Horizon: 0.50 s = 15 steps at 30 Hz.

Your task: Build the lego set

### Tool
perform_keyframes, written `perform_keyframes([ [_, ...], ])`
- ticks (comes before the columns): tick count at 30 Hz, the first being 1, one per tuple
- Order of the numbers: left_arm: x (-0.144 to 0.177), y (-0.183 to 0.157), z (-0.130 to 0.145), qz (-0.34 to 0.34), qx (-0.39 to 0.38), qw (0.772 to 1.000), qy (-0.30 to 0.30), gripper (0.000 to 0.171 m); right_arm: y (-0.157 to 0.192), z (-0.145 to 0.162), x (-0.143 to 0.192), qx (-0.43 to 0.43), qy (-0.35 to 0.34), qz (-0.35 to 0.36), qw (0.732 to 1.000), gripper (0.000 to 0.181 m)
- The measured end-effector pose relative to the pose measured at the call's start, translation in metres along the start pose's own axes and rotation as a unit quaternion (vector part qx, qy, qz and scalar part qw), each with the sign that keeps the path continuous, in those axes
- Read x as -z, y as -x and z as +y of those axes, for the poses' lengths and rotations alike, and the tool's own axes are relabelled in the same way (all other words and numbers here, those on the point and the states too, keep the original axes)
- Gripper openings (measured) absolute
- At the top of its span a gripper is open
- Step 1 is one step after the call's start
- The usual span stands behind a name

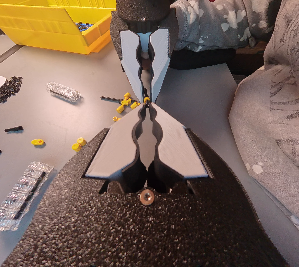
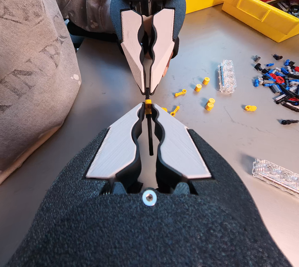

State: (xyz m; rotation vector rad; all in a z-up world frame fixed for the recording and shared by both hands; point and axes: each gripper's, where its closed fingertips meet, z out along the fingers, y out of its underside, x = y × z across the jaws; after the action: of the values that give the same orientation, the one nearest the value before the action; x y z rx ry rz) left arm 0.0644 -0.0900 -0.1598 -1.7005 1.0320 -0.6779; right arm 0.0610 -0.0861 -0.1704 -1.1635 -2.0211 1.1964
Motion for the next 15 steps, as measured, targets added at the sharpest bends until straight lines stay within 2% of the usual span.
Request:
perform_keyframes([
  [5,0.002,-0.001,-0.005,-0.013,-0.031,0.999,-0.005,0.004,0.002,-0.005,0.002,-0.013,-0.015,-0.009,1.0,0.007],
  [15,-0.003,-0.011,0.009,-0.018,-0.128,0.989,0.066,0.004,0.013,0.007,-0.008,-0.007,0.034,-0.031,0.999,0.007],
])
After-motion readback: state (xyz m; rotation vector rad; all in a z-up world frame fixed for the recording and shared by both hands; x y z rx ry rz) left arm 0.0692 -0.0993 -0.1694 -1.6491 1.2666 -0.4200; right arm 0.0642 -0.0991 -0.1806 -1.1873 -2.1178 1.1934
